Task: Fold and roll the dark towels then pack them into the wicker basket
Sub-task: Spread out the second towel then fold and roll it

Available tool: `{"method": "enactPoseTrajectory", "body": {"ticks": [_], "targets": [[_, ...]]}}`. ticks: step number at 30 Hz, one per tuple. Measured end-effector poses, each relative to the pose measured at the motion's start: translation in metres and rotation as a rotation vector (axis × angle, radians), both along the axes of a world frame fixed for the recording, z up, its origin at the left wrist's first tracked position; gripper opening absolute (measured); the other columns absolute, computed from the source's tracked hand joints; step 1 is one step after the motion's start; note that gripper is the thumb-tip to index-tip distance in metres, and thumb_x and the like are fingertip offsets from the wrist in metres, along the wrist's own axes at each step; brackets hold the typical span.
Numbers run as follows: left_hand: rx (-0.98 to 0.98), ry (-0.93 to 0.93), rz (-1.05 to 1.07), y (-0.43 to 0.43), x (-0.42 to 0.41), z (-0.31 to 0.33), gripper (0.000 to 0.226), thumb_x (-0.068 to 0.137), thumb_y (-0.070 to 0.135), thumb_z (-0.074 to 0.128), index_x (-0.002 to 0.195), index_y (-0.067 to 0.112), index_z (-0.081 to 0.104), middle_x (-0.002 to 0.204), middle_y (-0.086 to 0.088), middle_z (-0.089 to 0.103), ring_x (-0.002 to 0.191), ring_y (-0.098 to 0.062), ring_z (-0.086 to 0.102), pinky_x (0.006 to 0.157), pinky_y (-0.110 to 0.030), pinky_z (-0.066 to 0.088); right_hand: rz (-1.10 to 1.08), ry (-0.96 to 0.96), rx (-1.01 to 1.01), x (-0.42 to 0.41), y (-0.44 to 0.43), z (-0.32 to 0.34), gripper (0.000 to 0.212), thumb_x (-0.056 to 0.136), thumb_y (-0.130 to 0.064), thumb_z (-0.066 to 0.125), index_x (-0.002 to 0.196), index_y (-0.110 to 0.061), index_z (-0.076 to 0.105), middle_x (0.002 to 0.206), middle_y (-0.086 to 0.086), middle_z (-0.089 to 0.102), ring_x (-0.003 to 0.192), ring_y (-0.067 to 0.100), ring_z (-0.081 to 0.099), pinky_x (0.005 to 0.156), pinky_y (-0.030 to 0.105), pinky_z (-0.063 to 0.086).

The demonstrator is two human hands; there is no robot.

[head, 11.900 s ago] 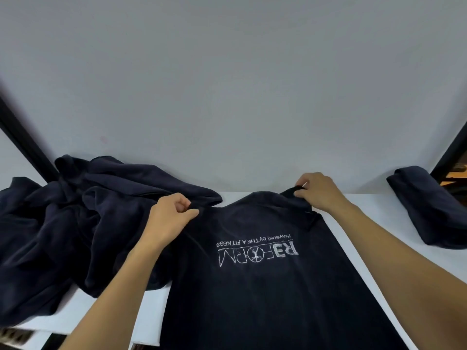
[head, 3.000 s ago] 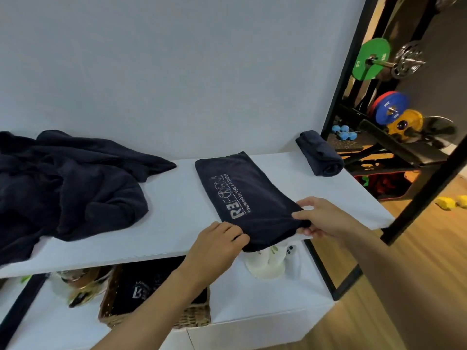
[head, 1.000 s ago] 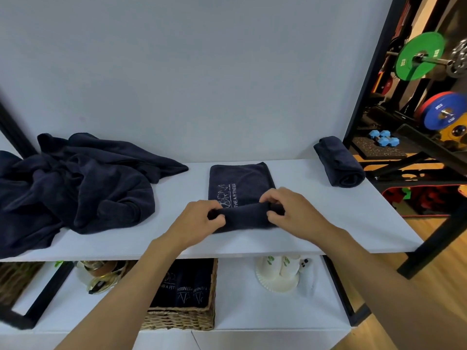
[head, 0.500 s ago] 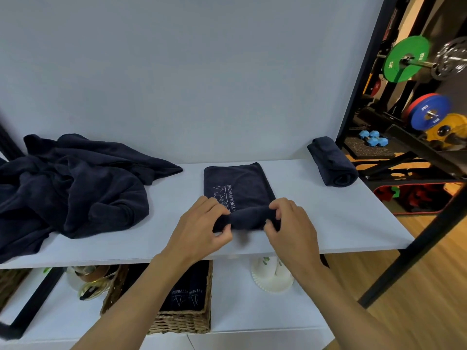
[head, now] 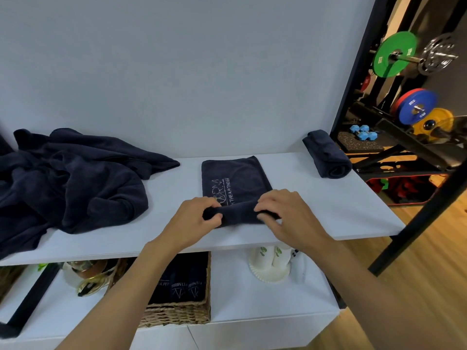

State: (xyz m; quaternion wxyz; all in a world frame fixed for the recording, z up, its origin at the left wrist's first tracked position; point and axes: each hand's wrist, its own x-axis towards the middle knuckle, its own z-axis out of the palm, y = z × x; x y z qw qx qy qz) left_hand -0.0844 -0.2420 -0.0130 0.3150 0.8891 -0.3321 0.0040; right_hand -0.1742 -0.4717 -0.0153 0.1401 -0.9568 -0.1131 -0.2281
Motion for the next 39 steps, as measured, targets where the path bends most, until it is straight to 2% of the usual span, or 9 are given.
{"method": "enactPoseTrajectory", "body": {"ticks": [6, 12, 17, 20, 23, 27, 32, 35, 39], "targets": [[-0.044, 0.265, -0.044, 0.003, 0.014, 0.005, 0.011, 0.095, 0.021, 0.057, 0.092, 0.02, 0.068, 0.084, 0.006, 0.066, 0.078, -0.016, 0.06, 0.072, -0.031, 0.048, -0.024, 0.229, -0.061, 0.013, -0.001, 0.001, 0.049, 0.09, -0.045, 0.063, 0.135, -0.033, 0.049, 0.13, -0.016, 0.055, 0.11, 0.011, 0.047, 0.093, 0.032, 0.034], [-0.004, 0.342, -0.143, 0.005, 0.021, 0.006, 0.01, 0.094, 0.021, 0.06, 0.092, 0.025, 0.069, 0.089, 0.006, 0.067, 0.086, -0.021, 0.061, 0.075, -0.026, 0.048, 0.002, 0.38, -0.043, 0.02, -0.005, 0.014, 0.027, 0.087, -0.044, 0.067, 0.11, -0.031, 0.063, 0.11, -0.015, 0.054, 0.1, 0.008, 0.042, 0.092, 0.033, 0.035], [-0.04, 0.376, -0.112, 0.006, 0.028, 0.002, 0.011, 0.095, 0.017, 0.058, 0.098, 0.021, 0.068, 0.093, 0.001, 0.071, 0.092, -0.018, 0.065, 0.088, -0.036, 0.05, 0.015, 0.534, 0.264, 0.03, -0.009, 0.015, 0.016, 0.092, -0.035, 0.064, 0.105, -0.029, 0.066, 0.091, -0.016, 0.062, 0.086, 0.001, 0.055, 0.079, 0.024, 0.04], [-0.046, 0.375, -0.064, 0.004, 0.032, 0.002, 0.009, 0.096, 0.02, 0.056, 0.101, 0.025, 0.062, 0.088, -0.006, 0.069, 0.083, -0.021, 0.063, 0.078, -0.031, 0.049, -0.035, 0.545, 0.352, 0.045, -0.011, 0.016, 0.009, 0.093, -0.035, 0.062, 0.1, -0.03, 0.063, 0.082, -0.015, 0.061, 0.078, 0.002, 0.056, 0.072, 0.02, 0.041], [0.033, 0.224, -0.026, 0.002, 0.035, 0.001, 0.009, 0.095, 0.018, 0.058, 0.101, 0.025, 0.058, 0.09, -0.003, 0.063, 0.079, -0.015, 0.056, 0.068, -0.02, 0.042, -0.052, 0.388, 0.257, 0.053, -0.009, 0.013, 0.008, 0.088, -0.033, 0.068, 0.092, -0.029, 0.064, 0.092, -0.012, 0.059, 0.084, 0.007, 0.056, 0.076, 0.023, 0.043], [0.105, -0.277, -0.056, 0.006, 0.031, -0.009, 0.008, 0.092, 0.023, 0.06, 0.095, 0.024, 0.067, 0.097, 0.005, 0.058, 0.082, -0.019, 0.056, 0.075, -0.031, 0.046, -0.049, 0.088, -0.09, 0.046, -0.008, 0.004, 0.012, 0.091, -0.03, 0.066, 0.095, -0.025, 0.076, 0.1, -0.007, 0.066, 0.086, 0.015, 0.058, 0.079, 0.035, 0.048], [0.311, -0.645, -0.148, 0.008, 0.027, -0.023, 0.038, 0.069, 0.046, 0.078, 0.091, 0.015, 0.07, 0.086, 0.002, 0.063, 0.076, -0.021, 0.057, 0.067, -0.034, 0.05, -0.042, 0.147, -0.3, 0.03, -0.012, -0.011, 0.048, 0.079, -0.049, 0.073, 0.117, -0.019, 0.068, 0.117, -0.003, 0.062, 0.1, 0.019, 0.06, 0.081, 0.033, 0.043], [0.29, -0.522, -0.153, 0.003, 0.03, -0.013, 0.024, 0.074, 0.034, 0.074, 0.086, 0.014, 0.068, 0.081, 0.002, 0.062, 0.077, -0.02, 0.055, 0.068, -0.03, 0.047, -0.049, 0.191, -0.258, 0.036, -0.005, 0.001, 0.035, 0.085, -0.042, 0.068, 0.115, -0.023, 0.064, 0.118, -0.008, 0.061, 0.103, 0.016, 0.056, 0.088, 0.035, 0.041], [0.136, 0.071, -0.089, 0.003, 0.052, 0.007, 0.02, 0.084, 0.031, 0.063, 0.08, 0.012, 0.065, 0.07, 0.0, 0.061, 0.064, -0.014, 0.052, 0.058, -0.024, 0.04, -0.037, 0.469, 0.175, 0.054, -0.01, 0.019, 0.022, 0.092, -0.035, 0.063, 0.11, -0.024, 0.066, 0.104, -0.008, 0.066, 0.094, 0.012, 0.058, 0.086, 0.03, 0.044]]}}
